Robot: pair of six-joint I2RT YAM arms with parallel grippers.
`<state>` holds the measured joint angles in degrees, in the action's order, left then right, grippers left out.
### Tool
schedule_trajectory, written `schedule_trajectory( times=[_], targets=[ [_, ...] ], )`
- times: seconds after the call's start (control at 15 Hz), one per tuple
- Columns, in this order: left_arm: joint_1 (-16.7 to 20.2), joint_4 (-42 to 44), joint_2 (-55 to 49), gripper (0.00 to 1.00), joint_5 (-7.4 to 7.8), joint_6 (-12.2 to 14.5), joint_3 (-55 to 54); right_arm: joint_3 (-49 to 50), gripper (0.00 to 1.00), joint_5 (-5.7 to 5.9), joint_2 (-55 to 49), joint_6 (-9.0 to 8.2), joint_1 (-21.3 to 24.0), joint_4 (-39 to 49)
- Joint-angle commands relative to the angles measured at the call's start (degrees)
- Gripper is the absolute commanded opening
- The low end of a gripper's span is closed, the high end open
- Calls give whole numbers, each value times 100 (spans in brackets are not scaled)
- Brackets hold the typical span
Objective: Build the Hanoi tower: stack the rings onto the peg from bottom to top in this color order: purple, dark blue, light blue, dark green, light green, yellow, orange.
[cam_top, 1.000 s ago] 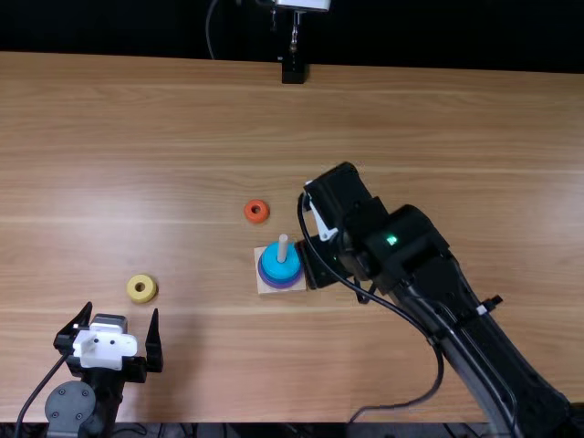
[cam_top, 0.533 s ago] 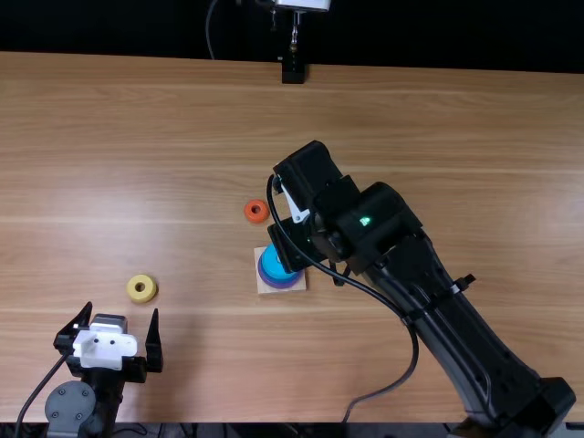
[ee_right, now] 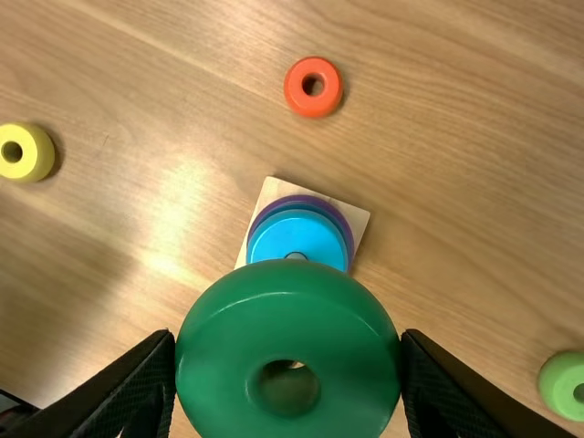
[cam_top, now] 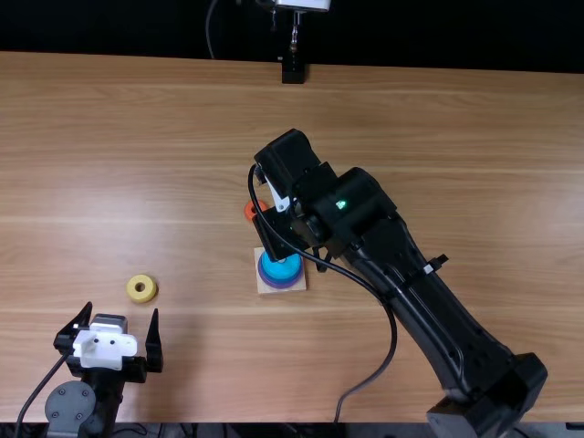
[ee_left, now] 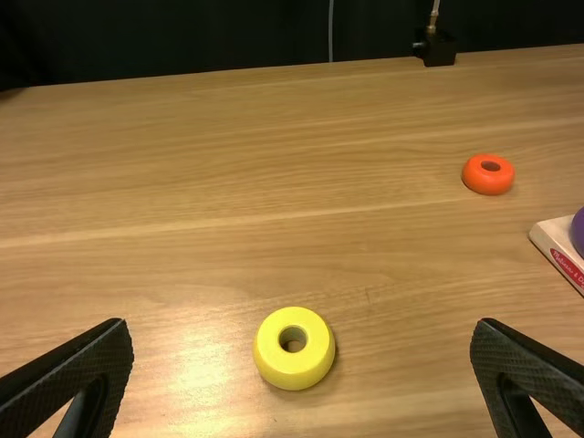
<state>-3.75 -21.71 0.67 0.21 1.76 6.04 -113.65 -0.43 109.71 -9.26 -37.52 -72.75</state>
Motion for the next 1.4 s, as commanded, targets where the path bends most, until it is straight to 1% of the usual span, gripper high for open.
schedule_trajectory(
  times=[0.0, 0.13, 0.33, 1.33],
  targets=[
    [-12, -486, -67, 100, -21, 77, -604, -176, 0, 0, 103, -24, -71, 2],
    [-12, -486, -67, 100, -21, 77, -604, -140, 0, 0, 121, -34, -203, 2],
    [-12, -486, -67, 100, -21, 77, -604, -70, 0, 0, 112, -34, -230, 2],
    [-12, -486, -67, 100, -21, 77, -604, 44, 0, 22, 103, -2, -159, 2]
  ],
)
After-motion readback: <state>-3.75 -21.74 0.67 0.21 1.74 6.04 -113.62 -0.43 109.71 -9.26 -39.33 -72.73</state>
